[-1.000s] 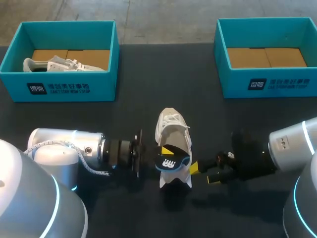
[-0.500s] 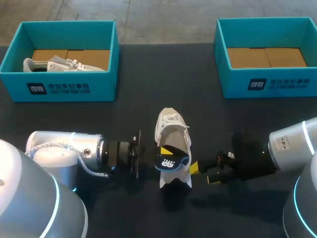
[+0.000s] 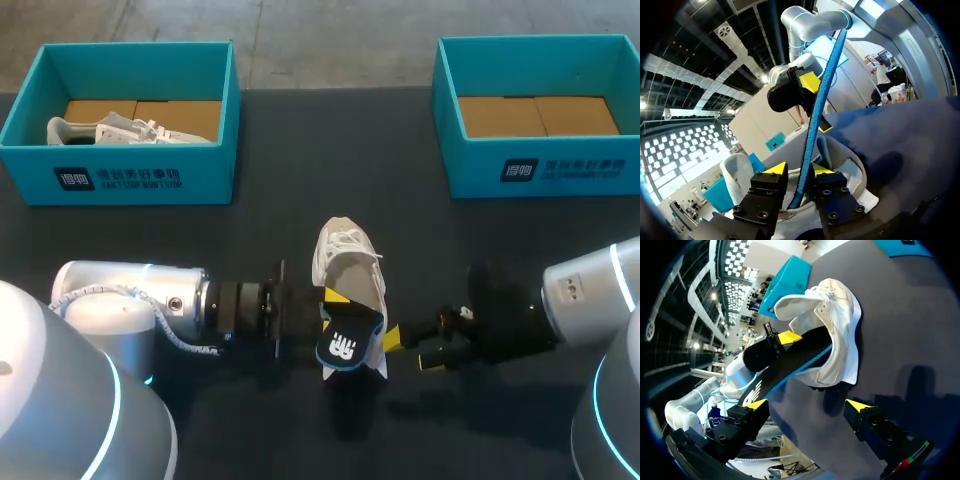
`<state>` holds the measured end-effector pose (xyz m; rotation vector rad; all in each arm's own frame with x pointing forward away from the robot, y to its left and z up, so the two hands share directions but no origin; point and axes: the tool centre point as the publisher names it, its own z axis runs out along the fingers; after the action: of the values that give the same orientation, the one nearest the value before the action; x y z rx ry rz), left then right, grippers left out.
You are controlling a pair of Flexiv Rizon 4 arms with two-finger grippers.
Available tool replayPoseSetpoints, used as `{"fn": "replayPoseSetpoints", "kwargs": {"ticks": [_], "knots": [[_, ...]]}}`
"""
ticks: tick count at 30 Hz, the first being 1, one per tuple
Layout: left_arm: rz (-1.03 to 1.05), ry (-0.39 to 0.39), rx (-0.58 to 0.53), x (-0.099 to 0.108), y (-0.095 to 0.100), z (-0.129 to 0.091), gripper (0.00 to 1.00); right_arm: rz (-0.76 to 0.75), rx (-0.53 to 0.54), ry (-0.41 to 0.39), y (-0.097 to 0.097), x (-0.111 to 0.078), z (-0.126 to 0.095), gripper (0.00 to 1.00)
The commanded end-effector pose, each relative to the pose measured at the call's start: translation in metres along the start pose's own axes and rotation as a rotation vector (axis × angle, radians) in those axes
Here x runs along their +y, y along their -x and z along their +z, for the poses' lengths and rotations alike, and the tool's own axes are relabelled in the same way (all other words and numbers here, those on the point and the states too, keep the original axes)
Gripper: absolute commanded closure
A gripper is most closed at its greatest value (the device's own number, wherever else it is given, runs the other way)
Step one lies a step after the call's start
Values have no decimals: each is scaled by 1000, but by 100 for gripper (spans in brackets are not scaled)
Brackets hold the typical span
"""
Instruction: Take the shoe out of the shoebox, open the shoe tongue, remove and reinsert the insole, then place the shoe into the shoebox
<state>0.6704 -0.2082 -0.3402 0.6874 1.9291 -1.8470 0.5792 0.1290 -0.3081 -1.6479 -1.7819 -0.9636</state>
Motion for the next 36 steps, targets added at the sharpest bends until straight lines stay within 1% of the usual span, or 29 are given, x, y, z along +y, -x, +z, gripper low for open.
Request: {"fn": "replayPoseSetpoints", "kwargs": {"ticks": [1,3,6,17,25,28,32,36], "knots": [[8,19,6,-8,-1,-2,71,1,-4,1,-1,0,2,0],[14,31,5,-12,-1,-3,69,1,-4,1,-1,0,2,0],[20,43,5,-17,-1,-5,71,1,-4,1,-1,0,2,0],[37,68,1,-33,-2,-9,70,1,-4,1,-1,0,2,0],[21,85,9,-37,-3,-10,71,1,-4,1,-1,0,2,0],[12,94,16,-39,-3,-9,75,1,-4,1,-1,0,2,0],[-3,108,24,-39,-4,-7,71,1,-4,1,-1,0,2,0],[-15,120,32,-38,-3,-5,74,1,-4,1,-1,0,2,0]]}}
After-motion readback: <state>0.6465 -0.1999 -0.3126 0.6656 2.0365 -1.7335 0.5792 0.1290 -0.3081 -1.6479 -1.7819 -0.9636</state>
